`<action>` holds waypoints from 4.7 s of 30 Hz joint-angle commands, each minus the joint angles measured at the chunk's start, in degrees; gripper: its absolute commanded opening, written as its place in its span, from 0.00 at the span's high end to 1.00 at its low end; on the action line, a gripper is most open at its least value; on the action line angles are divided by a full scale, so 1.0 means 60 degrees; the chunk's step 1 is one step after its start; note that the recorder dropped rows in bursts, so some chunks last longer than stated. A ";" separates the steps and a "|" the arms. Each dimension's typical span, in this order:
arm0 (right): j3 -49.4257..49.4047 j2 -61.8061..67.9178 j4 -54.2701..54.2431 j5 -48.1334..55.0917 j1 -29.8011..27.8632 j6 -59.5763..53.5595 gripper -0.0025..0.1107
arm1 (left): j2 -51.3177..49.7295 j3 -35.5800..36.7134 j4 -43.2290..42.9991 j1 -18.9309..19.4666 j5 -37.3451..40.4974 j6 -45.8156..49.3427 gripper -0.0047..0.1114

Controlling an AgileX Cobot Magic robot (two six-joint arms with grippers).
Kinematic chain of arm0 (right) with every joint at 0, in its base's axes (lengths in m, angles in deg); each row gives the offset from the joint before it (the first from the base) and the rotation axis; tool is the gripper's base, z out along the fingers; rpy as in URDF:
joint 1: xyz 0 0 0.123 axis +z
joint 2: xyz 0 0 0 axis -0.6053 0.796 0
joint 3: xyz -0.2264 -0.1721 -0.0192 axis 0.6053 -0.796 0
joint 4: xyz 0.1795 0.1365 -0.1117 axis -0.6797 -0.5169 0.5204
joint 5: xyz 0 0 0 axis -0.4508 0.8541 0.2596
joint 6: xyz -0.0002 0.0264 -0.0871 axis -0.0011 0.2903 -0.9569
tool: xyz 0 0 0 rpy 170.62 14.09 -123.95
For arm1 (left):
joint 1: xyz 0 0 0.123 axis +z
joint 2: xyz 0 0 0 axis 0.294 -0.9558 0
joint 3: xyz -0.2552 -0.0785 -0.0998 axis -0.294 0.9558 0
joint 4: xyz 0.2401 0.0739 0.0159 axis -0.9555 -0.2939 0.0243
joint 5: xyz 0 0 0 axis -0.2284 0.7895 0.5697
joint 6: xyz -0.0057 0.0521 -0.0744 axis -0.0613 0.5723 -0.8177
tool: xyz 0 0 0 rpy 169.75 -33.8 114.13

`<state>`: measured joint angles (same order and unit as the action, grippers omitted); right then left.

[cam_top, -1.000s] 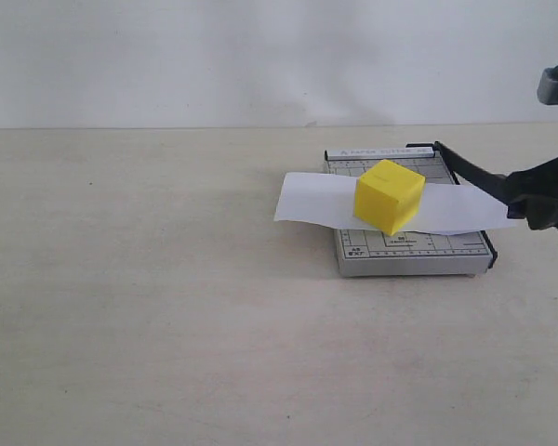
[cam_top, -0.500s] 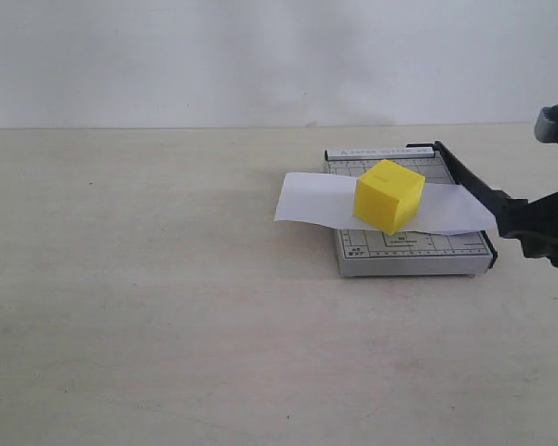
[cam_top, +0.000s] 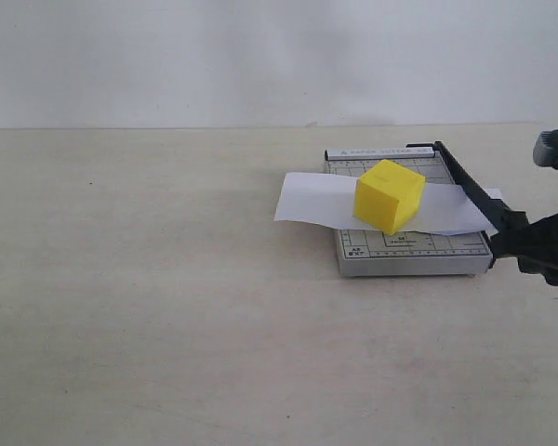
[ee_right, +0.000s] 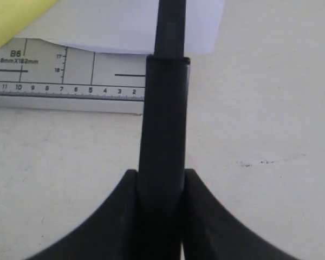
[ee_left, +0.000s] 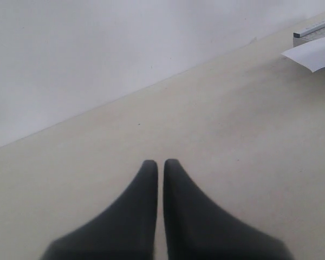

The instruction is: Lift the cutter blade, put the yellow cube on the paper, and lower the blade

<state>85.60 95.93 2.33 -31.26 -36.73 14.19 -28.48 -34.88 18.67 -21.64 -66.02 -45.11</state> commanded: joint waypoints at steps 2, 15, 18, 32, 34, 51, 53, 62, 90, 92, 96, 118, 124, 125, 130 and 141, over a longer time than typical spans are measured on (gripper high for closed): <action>-0.0473 0.0078 0.0437 0.0387 -0.0098 -0.0151 0.98 | 0.0033 0.0035 0.0079 0.0040 -0.0051 0.0040 0.92; -0.1202 0.0169 0.0417 -0.0280 -0.0098 -0.0129 0.98 | 0.0033 0.0035 0.0079 0.0040 -0.0051 0.0040 0.92; -0.1208 0.0534 0.0396 -0.0255 -0.0098 -0.0129 0.98 | 0.0033 0.0035 0.0079 0.0040 -0.0051 0.0040 0.92; -0.1208 0.0917 0.0379 -0.0934 -0.0098 -0.0148 0.98 | 0.0033 0.0035 0.0079 0.0040 -0.0051 0.0040 0.92; -0.1208 0.0917 0.0379 -0.0975 -0.0098 -0.0148 0.98 | 0.0033 0.0035 0.0079 0.0040 -0.0051 0.0040 0.92; -0.1208 0.0917 0.0379 -0.1056 -0.0098 -0.0125 0.37 | 0.0033 0.0035 0.0079 0.0040 -0.0051 0.0040 0.92; -0.1187 0.0917 0.0379 -0.1051 -0.0098 -0.0125 0.39 | 0.0033 0.0035 0.0079 0.0040 -0.0051 0.0040 0.92; -0.0957 0.0052 0.0403 -0.1216 -0.0098 -0.0169 0.40 | 0.0033 0.0035 0.0079 0.0040 -0.0051 0.0040 0.92; -0.1383 -0.9881 0.0367 -0.0169 -0.0087 -0.0367 0.97 | 0.0033 0.0035 0.0079 0.0040 -0.0051 0.0040 0.92; -0.1878 -1.0765 0.0340 0.0020 -0.0087 -0.0367 0.97 | 0.0033 0.0035 0.0079 0.0040 -0.0051 0.0040 0.92; -0.2483 -1.2423 -0.0098 0.0112 -0.0087 -0.0348 0.97 | 0.0033 0.0035 0.0079 0.0040 -0.0051 0.0040 0.92; -0.2936 -1.4046 -0.0155 0.1833 -0.0098 0.0483 0.97 | 0.0033 0.0035 0.0079 0.0040 -0.0051 0.0040 0.92; -0.4446 -1.4046 0.1147 -0.0045 -0.0098 0.0464 0.97 | 0.0033 0.0035 0.0079 0.0040 -0.0051 0.0040 0.92; -0.4670 -1.4046 0.1193 -0.0201 -0.0098 0.0464 0.97 | 0.0033 0.0035 0.0079 0.0040 -0.0051 0.0040 0.92; -0.6264 -1.4046 0.1198 -0.2400 -0.0087 0.0464 0.97 | 0.0033 0.0035 0.0079 0.0040 -0.0051 0.0040 0.92; -0.6264 -1.4046 0.2228 -0.1015 -0.0087 0.2833 0.97 | 0.0033 0.0035 0.0079 0.0040 -0.0051 0.0040 0.92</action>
<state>48.23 11.92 14.42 -37.82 -37.09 29.10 -28.48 -34.88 18.67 -21.64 -66.02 -45.11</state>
